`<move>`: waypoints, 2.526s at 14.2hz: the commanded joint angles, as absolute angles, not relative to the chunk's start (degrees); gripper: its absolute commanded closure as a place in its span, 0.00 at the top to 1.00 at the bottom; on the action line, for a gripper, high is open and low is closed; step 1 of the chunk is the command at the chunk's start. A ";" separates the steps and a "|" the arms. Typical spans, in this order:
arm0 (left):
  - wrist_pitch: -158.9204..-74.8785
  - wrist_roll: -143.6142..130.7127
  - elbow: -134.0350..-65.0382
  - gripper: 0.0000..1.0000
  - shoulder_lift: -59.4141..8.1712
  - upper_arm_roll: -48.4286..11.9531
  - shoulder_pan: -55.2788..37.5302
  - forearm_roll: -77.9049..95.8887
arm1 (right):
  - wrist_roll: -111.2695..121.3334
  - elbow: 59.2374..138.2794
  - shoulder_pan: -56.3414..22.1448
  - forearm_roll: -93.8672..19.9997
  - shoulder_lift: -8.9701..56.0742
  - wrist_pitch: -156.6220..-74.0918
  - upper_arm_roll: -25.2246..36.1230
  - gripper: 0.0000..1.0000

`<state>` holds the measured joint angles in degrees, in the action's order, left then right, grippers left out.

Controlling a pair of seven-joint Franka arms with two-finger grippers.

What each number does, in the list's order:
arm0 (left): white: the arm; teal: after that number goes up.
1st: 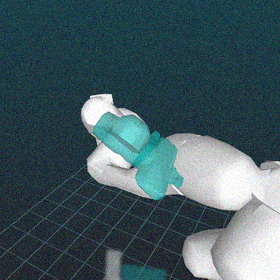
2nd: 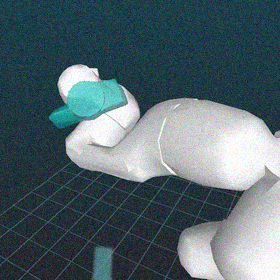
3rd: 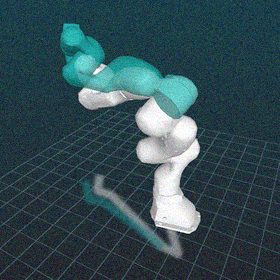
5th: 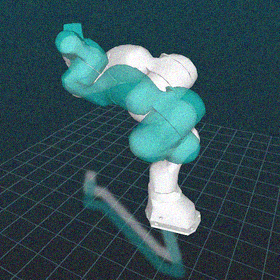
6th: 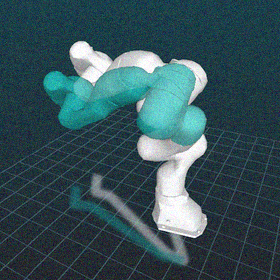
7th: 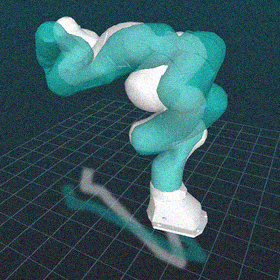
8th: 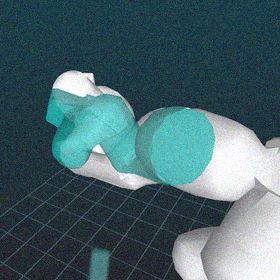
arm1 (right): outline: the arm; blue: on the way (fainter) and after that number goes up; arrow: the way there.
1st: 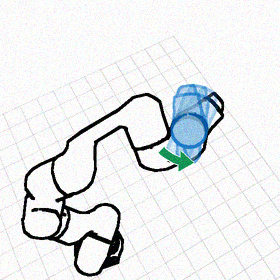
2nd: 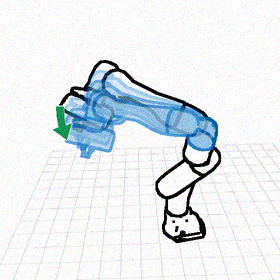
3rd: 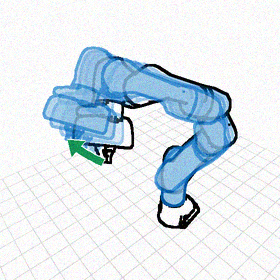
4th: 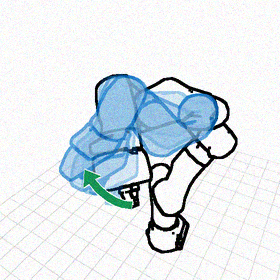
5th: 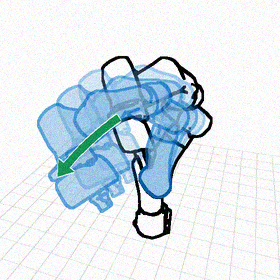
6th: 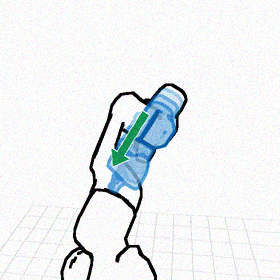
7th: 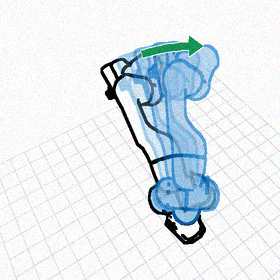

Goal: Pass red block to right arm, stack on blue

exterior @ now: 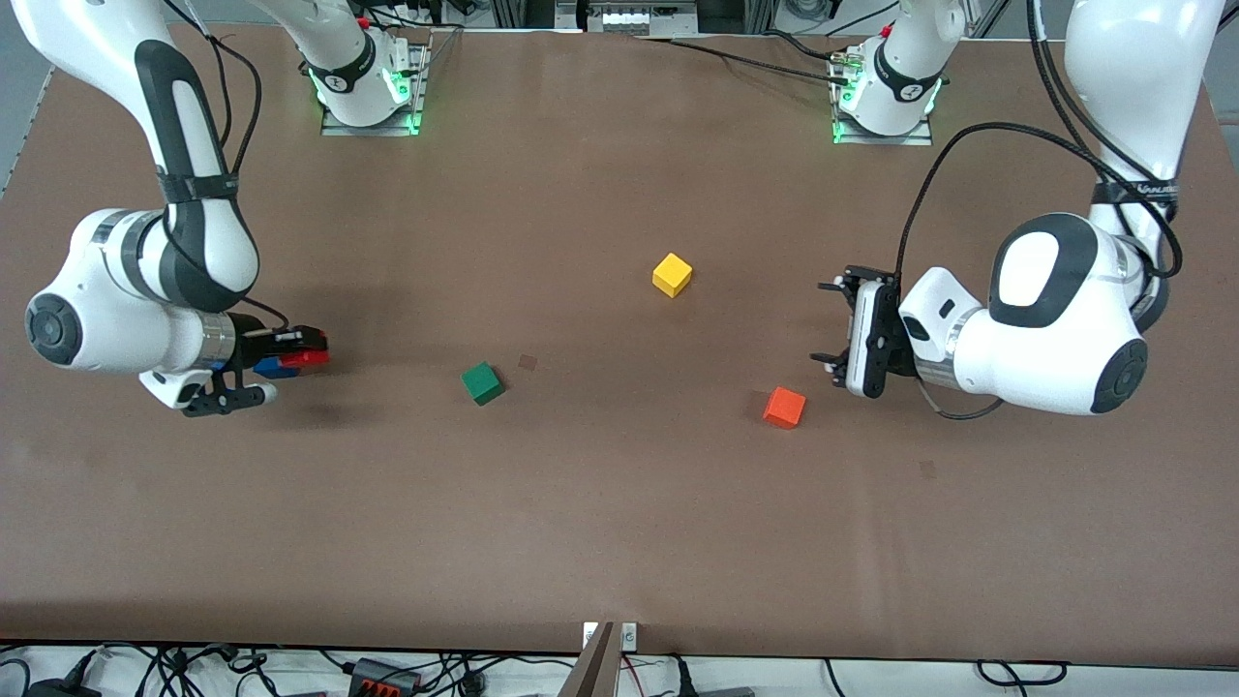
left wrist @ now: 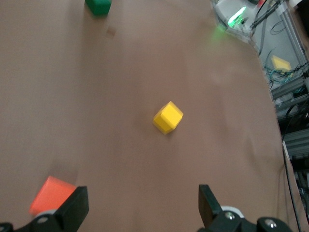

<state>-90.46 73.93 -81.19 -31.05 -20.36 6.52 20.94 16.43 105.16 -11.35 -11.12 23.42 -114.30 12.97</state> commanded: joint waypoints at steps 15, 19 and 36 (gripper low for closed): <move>-89.37 16.53 -85.67 1.00 -9.69 -7.59 3.00 -3.11 | 9.14 120.85 -9.76 1.85 19.51 -137.02 15.47 0.00; -96.74 -3.28 -94.98 1.00 -1.08 -1.67 0.97 2.29 | 9.67 118.75 -9.75 -0.08 21.53 -136.32 15.38 0.00; -92.02 0.35 -94.83 1.00 2.11 -3.16 1.49 -1.50 | 14.77 111.27 -9.32 -5.54 25.66 -125.24 15.38 0.00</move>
<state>-92.68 -0.41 -96.13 2.68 -3.13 1.53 -2.15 13.00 112.39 -9.83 -5.40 25.61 -125.98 15.59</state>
